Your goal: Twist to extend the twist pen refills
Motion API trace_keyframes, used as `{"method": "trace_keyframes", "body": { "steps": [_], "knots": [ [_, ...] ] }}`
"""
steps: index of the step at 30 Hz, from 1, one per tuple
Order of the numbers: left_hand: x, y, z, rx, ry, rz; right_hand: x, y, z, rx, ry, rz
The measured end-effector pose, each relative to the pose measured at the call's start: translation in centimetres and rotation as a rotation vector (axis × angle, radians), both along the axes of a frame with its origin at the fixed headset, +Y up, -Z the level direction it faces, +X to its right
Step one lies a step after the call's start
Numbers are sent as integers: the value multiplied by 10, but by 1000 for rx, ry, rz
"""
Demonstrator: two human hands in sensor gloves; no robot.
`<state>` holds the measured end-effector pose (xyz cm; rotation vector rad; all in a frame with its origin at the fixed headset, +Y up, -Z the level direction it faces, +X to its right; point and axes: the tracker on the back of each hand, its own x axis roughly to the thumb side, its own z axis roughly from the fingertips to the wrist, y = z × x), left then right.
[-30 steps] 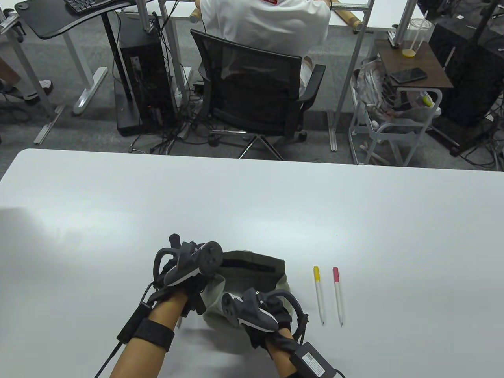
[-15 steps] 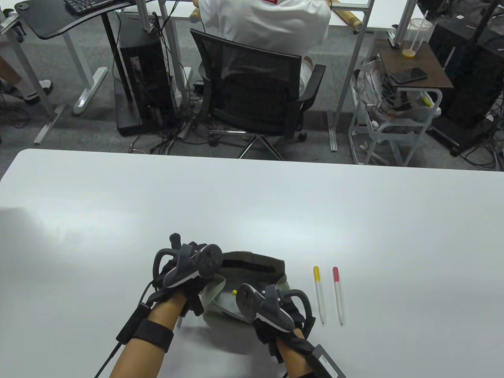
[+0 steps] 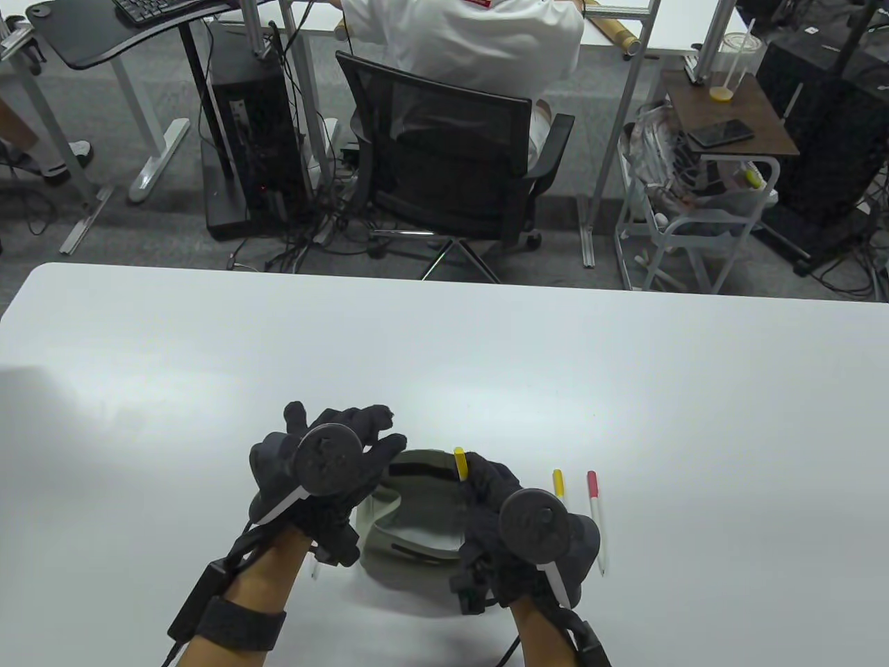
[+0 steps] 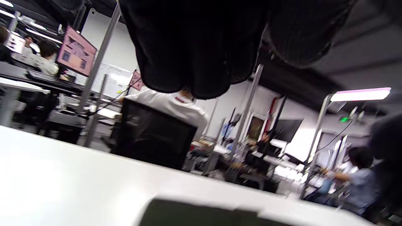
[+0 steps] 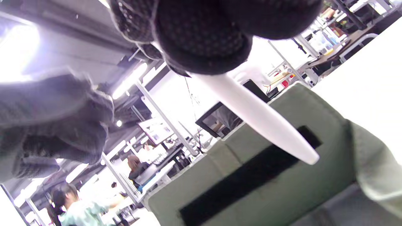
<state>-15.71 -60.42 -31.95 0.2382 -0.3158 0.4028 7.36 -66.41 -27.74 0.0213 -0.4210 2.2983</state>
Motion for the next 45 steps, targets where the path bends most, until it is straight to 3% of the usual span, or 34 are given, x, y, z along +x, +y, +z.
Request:
{"method": "trace_keyframes", "body": {
  "steps": [6, 15, 35, 45],
  "knots": [
    [31, 29, 16, 21, -85, 17, -3, -3, 1, 10, 30, -42],
    [67, 30, 20, 51, -85, -152, -5, -2, 6, 22, 27, -40],
    [71, 31, 20, 41, -189, -194, -5, -4, 5, 2, 43, -50],
    [66, 31, 21, 100, -311, -179, -4, -4, 4, -12, 62, -81]
  ]
}}
